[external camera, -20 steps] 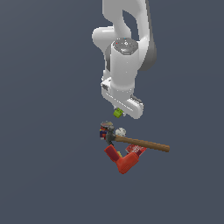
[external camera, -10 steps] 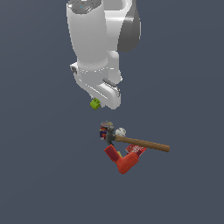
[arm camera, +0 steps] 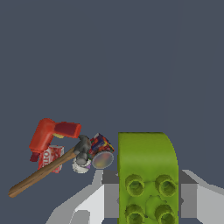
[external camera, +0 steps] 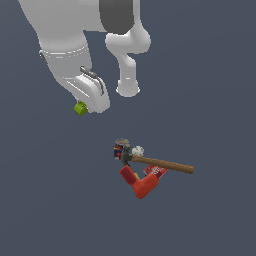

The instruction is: Pick up a designated object from a clutter of objects.

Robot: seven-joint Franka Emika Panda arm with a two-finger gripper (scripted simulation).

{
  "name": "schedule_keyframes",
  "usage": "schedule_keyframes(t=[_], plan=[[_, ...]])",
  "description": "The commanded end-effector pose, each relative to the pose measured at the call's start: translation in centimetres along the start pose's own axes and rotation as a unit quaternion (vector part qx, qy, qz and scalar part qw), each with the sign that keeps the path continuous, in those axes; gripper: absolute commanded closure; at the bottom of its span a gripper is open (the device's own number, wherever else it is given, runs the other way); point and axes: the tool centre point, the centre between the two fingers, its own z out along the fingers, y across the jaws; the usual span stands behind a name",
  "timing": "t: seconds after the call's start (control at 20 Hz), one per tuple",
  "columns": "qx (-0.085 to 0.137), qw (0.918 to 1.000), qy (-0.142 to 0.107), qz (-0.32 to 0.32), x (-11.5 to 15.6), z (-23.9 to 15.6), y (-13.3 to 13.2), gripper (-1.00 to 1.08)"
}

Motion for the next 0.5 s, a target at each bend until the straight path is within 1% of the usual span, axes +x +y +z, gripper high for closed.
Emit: schedule_keyframes(t=[0.0,0.25,0.45], plan=[[0.000,1.0000,0.000,-0.001,1.0,-1.1,0.5,1.08],[0.000,1.0000,0.000,-0.001,2.3,-2.4,1.2,1.08],[0.000,1.0000,0.000,-0.001,2.8,-2.8,1.4,1.08]])
